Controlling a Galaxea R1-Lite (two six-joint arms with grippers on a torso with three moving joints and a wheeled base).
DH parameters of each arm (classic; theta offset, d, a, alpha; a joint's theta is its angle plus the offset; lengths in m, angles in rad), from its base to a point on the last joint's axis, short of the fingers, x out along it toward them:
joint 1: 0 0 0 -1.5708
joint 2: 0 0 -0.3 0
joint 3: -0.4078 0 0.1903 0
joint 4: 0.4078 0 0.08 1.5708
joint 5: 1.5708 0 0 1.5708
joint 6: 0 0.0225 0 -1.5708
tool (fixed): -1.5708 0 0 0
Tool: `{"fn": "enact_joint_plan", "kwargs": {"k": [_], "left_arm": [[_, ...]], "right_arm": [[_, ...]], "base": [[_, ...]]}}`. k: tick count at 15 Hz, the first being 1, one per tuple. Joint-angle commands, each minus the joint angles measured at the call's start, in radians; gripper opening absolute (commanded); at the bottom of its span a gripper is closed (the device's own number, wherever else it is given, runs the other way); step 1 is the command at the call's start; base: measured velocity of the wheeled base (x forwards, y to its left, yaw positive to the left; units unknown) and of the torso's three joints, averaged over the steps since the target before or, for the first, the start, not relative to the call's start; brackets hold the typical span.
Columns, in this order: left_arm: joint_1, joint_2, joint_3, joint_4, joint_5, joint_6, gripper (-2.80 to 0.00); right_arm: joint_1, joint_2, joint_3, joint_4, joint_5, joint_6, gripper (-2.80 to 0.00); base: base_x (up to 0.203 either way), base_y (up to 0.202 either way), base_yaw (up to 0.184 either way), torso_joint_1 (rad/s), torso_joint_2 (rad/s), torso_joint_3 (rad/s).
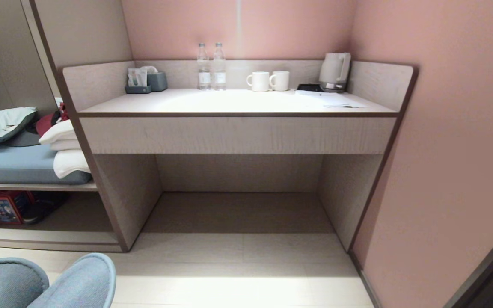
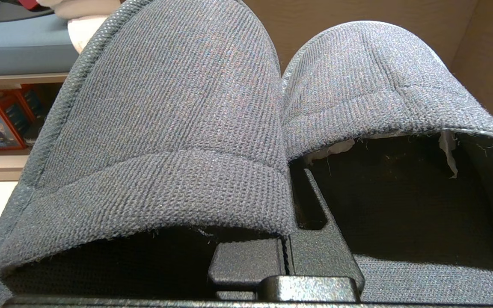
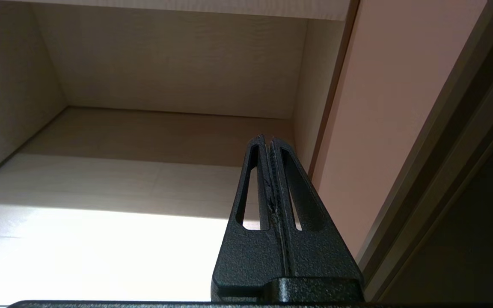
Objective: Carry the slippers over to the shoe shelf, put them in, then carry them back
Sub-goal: Place the slippers into the shoe cabinet
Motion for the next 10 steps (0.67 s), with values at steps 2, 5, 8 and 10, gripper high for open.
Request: {"fn": "enact_joint_plan", "kwargs": {"k": [2, 5, 8, 10], "left_arm": [[0.0, 0.0, 0.0, 0.001, 0.001, -0.002, -2.8], [0.0, 0.0, 0.0, 0.001, -0.002, 0.002, -2.8], [0.0, 0.0, 0.0, 0.001, 0.0, 0.0, -2.8], [0.0, 0.0, 0.0, 0.001, -0.001, 0.002, -2.8]], "right_arm": [[0.0, 0.0, 0.0, 0.0, 0.001, 0.0, -2.8], [0.001, 0.0, 0.0, 0.0, 0.001, 0.0, -2.8], [-0.001, 0.001, 0.0, 0.0, 0.001, 0.0, -2.8], [0.001, 0.0, 0.0, 0.0, 0.001, 0.0, -2.8]], "base": [[0.0, 0.0, 0.0, 0.0, 0.0, 0.0], [0.0, 0.0, 0.0, 0.0, 0.0, 0.0], [0.0, 0.0, 0.0, 0.0, 0.0, 0.0], [-0.006, 0.025, 0.0, 0.001, 0.0, 0.001]]}}
